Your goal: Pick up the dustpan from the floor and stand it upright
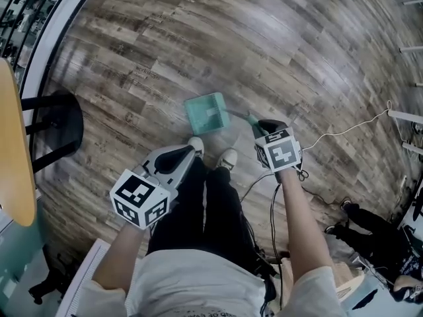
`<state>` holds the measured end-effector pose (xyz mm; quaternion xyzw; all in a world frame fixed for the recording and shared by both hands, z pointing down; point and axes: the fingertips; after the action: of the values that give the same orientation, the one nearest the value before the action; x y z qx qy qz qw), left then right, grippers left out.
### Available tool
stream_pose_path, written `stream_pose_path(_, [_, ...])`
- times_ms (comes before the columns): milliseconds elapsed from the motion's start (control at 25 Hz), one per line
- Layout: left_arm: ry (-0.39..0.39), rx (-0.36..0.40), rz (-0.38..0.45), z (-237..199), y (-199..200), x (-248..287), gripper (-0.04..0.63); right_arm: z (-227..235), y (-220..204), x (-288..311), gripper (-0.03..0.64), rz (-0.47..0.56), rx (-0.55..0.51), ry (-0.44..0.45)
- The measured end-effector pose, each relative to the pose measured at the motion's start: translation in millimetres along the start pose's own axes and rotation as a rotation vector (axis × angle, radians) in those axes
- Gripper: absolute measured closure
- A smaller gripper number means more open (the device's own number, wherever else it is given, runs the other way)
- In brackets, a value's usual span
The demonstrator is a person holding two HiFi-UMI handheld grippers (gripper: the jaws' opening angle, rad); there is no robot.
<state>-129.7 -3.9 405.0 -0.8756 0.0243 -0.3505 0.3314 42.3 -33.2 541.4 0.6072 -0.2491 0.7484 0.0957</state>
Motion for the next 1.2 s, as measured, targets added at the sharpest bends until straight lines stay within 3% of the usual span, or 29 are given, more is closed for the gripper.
stream_pose_path(880, [0.011, 0.063, -0.009, 22, 13, 6, 0.570, 8, 1, -4, 0.575, 0.108, 0.122, 0.031])
stream_pose_path(1200, [0.015, 0.105, -0.004, 37, 34, -6, 0.569, -6, 16, -53, 0.575, 0.204, 0.151, 0.058])
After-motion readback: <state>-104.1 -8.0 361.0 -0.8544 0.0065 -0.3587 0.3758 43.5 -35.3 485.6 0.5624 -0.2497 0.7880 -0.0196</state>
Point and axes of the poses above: the fingertips, and each gripper's own axes: x forward along the fingers, z to its right, y out of its top, and after that the axes turned 5 degrees about -z, right-handed
